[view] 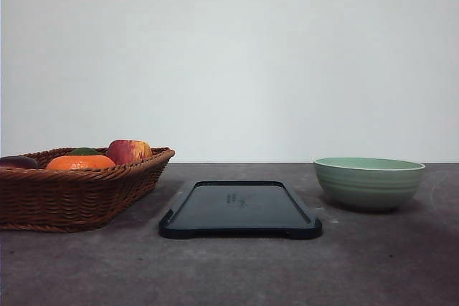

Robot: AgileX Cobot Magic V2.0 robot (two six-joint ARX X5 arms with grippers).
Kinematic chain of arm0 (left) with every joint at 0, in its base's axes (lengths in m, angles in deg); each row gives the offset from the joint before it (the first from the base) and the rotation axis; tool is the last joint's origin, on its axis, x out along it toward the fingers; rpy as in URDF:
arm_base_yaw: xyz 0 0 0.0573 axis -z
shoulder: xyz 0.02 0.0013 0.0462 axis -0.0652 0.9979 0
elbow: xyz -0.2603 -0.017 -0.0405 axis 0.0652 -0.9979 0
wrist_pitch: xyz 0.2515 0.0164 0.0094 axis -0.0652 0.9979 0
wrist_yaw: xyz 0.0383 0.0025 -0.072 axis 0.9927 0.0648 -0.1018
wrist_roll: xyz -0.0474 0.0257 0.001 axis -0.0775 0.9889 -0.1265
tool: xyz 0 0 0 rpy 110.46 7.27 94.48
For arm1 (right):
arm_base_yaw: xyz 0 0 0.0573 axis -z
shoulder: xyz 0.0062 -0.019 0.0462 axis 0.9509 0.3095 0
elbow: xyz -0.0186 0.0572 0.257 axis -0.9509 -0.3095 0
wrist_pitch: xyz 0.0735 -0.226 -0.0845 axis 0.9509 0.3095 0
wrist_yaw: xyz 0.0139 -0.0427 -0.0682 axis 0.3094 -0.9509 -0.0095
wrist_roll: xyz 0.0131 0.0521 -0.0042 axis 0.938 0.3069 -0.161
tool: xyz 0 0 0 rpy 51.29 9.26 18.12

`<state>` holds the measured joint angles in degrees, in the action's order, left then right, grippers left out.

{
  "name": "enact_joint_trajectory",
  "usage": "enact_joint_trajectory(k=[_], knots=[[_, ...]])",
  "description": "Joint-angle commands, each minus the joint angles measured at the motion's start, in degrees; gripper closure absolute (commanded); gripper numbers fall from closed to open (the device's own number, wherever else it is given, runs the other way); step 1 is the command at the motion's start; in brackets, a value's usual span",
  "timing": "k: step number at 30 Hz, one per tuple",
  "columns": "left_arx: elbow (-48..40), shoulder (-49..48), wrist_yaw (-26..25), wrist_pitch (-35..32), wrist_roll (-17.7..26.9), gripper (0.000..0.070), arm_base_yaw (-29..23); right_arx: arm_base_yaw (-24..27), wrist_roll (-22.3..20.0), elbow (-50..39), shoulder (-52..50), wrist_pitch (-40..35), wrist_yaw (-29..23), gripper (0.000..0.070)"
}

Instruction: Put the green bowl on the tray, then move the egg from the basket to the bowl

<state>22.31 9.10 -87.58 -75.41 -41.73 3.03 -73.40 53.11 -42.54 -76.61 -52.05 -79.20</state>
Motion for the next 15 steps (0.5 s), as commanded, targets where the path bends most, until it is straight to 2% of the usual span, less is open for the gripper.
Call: enact_joint_trajectory(k=[1,7,12,15], knots=[[-1.0,0.0,-0.3,-4.0,-7.2,0.0700,0.0,0.1,9.4,-0.2,0.0,-4.0,0.0,0.0688],[-0.6,0.0,0.0,-14.2,-3.7,0.0700,0.0,0.1,9.9,0.2,0.0,-14.8,0.5,0.0690],[2.7,0.1,2.2,-15.3,-3.4,0.0700,0.0,0.1,9.1,3.5,0.3,-15.0,0.6,0.0692],[5.8,1.0,3.6,-15.3,-1.4,0.0700,0.0,0.1,7.4,7.0,1.9,-14.1,0.5,0.0693]])
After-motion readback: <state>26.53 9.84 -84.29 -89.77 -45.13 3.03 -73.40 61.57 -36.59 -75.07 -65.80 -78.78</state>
